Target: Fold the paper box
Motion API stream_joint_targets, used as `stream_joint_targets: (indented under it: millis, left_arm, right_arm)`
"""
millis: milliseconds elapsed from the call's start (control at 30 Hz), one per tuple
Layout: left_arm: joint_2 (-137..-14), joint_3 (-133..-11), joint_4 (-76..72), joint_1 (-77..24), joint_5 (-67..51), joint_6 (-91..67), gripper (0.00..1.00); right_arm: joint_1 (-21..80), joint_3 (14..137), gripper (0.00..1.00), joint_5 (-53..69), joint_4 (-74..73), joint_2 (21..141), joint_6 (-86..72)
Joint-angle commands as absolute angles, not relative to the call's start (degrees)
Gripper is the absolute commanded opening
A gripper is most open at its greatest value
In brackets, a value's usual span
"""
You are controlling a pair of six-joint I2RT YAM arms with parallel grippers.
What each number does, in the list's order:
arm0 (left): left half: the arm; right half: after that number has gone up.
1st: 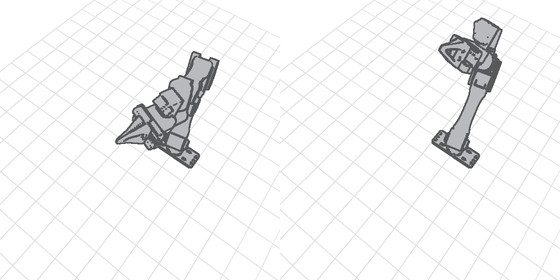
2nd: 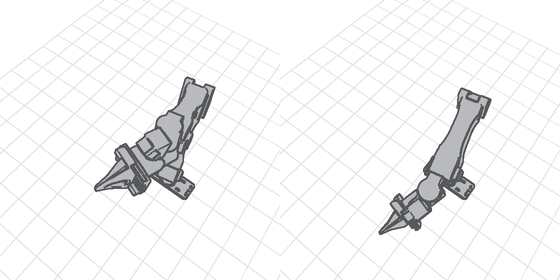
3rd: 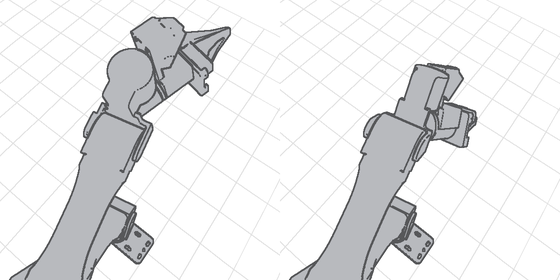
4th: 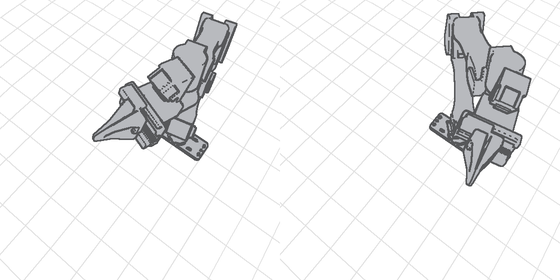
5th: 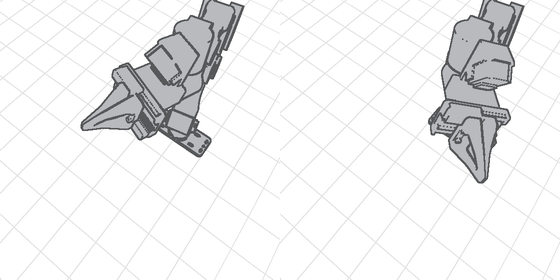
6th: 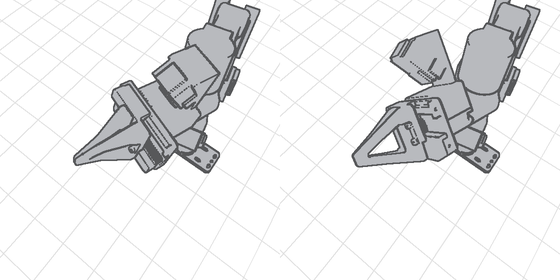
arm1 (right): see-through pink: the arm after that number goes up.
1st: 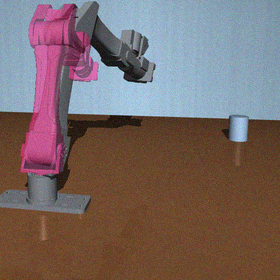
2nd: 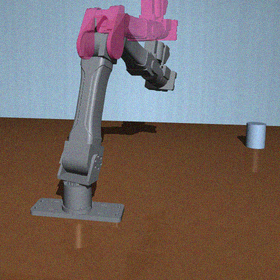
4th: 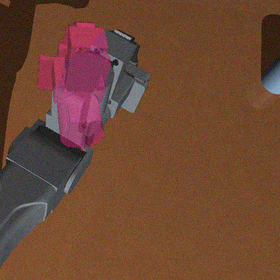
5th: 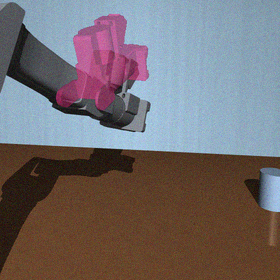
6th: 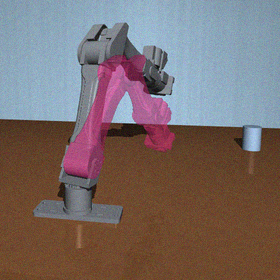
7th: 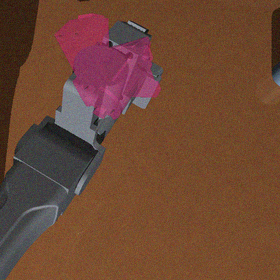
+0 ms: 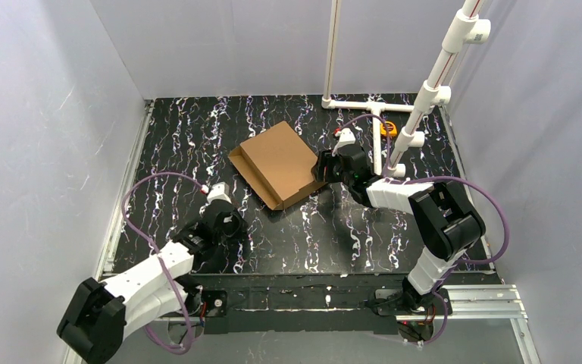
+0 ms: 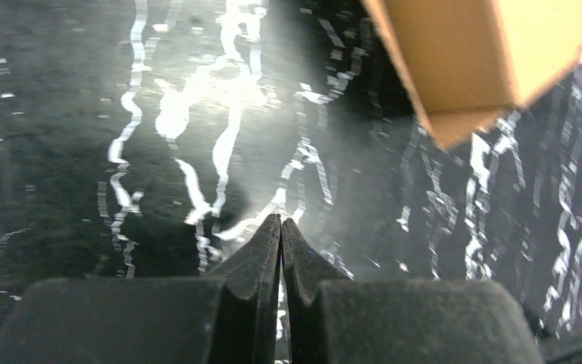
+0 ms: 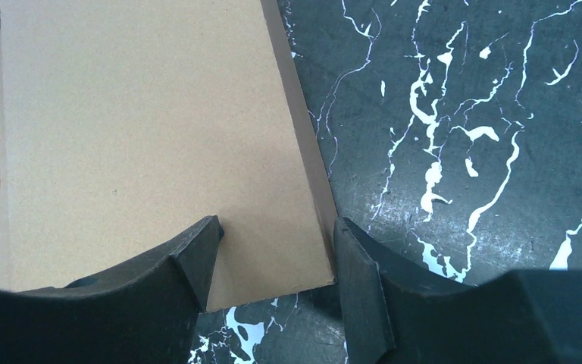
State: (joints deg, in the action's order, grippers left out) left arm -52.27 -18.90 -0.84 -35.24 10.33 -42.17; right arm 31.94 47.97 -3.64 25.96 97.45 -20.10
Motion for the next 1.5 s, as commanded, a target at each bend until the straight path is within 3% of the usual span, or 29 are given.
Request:
stream_joint_targets:
  millis: [0,200,567,733,800,1167,1367,1467]
  left_arm:
    - [-57.9,-20.6,-1.5,-27.1,7.1,-45.5,0.02]
    - [-76.8,-27.6,-9.2,-16.6,-3.9,-48.1,0.01]
    - [-105.3,-53.9,-3.3,-7.7,-6.1,-47.1,0.00]
    - [-111.5,-58.5,-17.1,-7.8,-30.7,-44.7,0.00]
    - [-111.3,-56.8,-24.7,-8.7,-36.6,-46.3,0.00]
    - [-100.5,-42.7,-25.0,-10.1,-35.8,-47.8,0.00]
    - [-85.1,-32.1,-16.9,-10.0,-24.8,-48.9,0.00]
    - [-75.3,-28.8,-10.9,-9.2,-17.6,-48.5,0.08]
  right_arm:
    - [32.5,48.9,0.64,-2.8,22.6,99.7,-18.7]
    - [32.5,49.0,0.65,-1.9,22.4,99.9,-18.5]
    - [32.5,49.6,0.64,0.4,22.1,100.2,-17.0]
    - [32.5,50.5,0.64,2.6,21.2,100.9,-16.4]
    - [32.5,50.8,0.64,2.9,20.9,101.1,-16.0]
    - [32.5,52.8,0.63,4.1,17.5,102.0,-11.2]
    - [32.5,52.5,0.67,4.4,15.7,98.6,-7.4]
    - [32.3,52.5,0.74,3.5,15.3,96.0,-5.8]
